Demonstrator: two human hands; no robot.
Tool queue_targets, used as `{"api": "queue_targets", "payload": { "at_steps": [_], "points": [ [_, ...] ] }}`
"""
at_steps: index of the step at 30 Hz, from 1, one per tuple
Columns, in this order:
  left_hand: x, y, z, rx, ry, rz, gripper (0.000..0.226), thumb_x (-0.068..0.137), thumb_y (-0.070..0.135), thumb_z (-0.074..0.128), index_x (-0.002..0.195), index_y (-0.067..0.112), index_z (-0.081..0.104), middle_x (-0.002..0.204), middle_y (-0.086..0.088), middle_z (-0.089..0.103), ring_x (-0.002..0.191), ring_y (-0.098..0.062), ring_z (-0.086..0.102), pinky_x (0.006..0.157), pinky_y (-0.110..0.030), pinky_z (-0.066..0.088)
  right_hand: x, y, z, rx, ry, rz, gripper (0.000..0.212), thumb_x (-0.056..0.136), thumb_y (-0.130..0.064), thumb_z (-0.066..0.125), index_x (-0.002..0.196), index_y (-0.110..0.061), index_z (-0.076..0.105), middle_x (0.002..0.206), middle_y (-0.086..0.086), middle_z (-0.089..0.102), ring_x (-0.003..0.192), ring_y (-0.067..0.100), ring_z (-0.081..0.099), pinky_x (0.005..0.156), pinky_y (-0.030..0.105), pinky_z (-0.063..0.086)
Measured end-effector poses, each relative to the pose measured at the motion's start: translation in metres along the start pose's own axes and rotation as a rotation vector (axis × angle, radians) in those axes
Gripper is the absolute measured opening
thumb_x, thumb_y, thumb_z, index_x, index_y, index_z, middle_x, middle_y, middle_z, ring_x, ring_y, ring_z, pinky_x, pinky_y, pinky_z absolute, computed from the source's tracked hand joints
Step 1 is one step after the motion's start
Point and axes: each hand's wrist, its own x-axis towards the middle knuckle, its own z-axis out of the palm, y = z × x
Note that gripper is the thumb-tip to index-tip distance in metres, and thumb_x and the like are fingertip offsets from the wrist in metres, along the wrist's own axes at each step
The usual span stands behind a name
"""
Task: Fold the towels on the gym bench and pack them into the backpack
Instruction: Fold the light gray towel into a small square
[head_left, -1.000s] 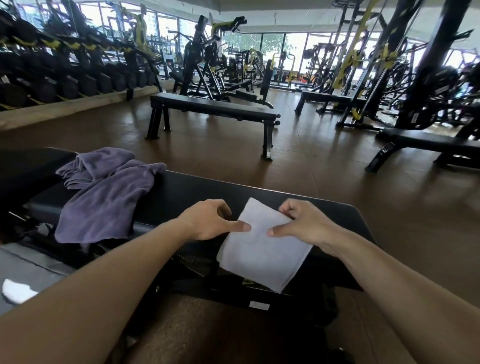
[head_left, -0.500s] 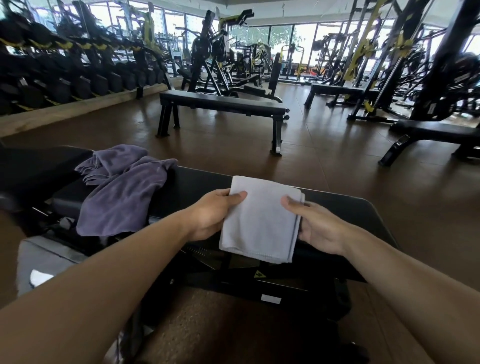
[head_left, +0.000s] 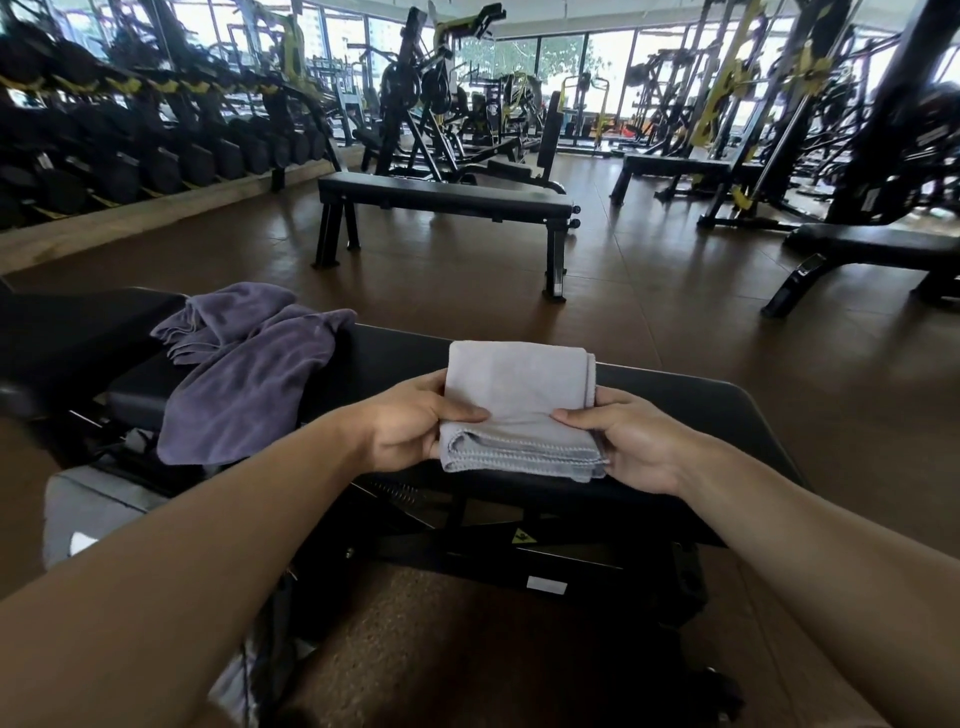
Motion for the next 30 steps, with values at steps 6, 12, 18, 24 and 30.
{"api": "queue_targets", "payload": {
  "at_steps": [6,12,18,24,30],
  "points": [
    [0.003,0.006,0.003,-0.025,0.068,0.036,0.039,0.096,-0.018,0.042,0.105,0.007,0.070,0.090,-0.014,0.078,0.074,-0.025,0.077,0.058,-0.033,0.062,0.007,0.000,0.003,0.118,0.111,-0.091,0.049,0.098,0.011,0.047,0.074,-0.019,0.078,0.079,0.006,0.076,0.079,0.029,0.064,0.068,0.036,0.053],
    [0.001,0.010,0.013,0.016,0.058,0.114,0.061,0.100,-0.013,0.041,0.054,0.012,0.072,0.090,-0.012,0.078,0.071,-0.028,0.076,0.055,-0.039,0.063,0.012,-0.002,0.000,0.161,0.133,-0.117,0.059,0.095,0.013,0.041,0.056,-0.020,0.069,0.077,0.004,0.073,0.063,0.022,0.065,0.052,0.027,0.049],
    [0.000,0.008,0.020,0.124,0.140,0.264,0.065,0.089,-0.026,0.037,0.044,0.016,0.058,0.105,-0.008,0.078,0.086,-0.030,0.075,0.049,-0.032,0.057,0.009,-0.003,0.004,0.333,0.178,-0.093,0.043,0.101,0.000,0.037,0.096,-0.015,0.077,0.114,0.013,0.075,0.099,0.034,0.070,0.082,0.043,0.060],
    [0.004,0.003,0.018,0.252,0.228,0.431,0.067,0.084,-0.029,0.037,0.043,0.018,0.061,0.112,-0.006,0.076,0.107,-0.037,0.071,0.063,-0.035,0.057,0.004,-0.005,0.001,0.313,-0.065,0.003,0.063,0.082,-0.047,0.076,0.133,-0.012,0.063,0.130,0.010,0.069,0.120,0.026,0.066,0.104,0.041,0.051],
    [-0.008,0.011,-0.004,0.087,-0.064,0.101,0.043,0.072,-0.013,0.032,0.084,0.011,0.066,0.123,-0.011,0.069,0.097,-0.031,0.067,0.075,-0.044,0.059,0.011,-0.003,-0.004,0.271,0.055,-0.048,0.073,0.066,0.004,0.082,0.134,-0.010,0.059,0.123,0.011,0.072,0.108,0.024,0.072,0.087,0.036,0.060]
  ]
}}
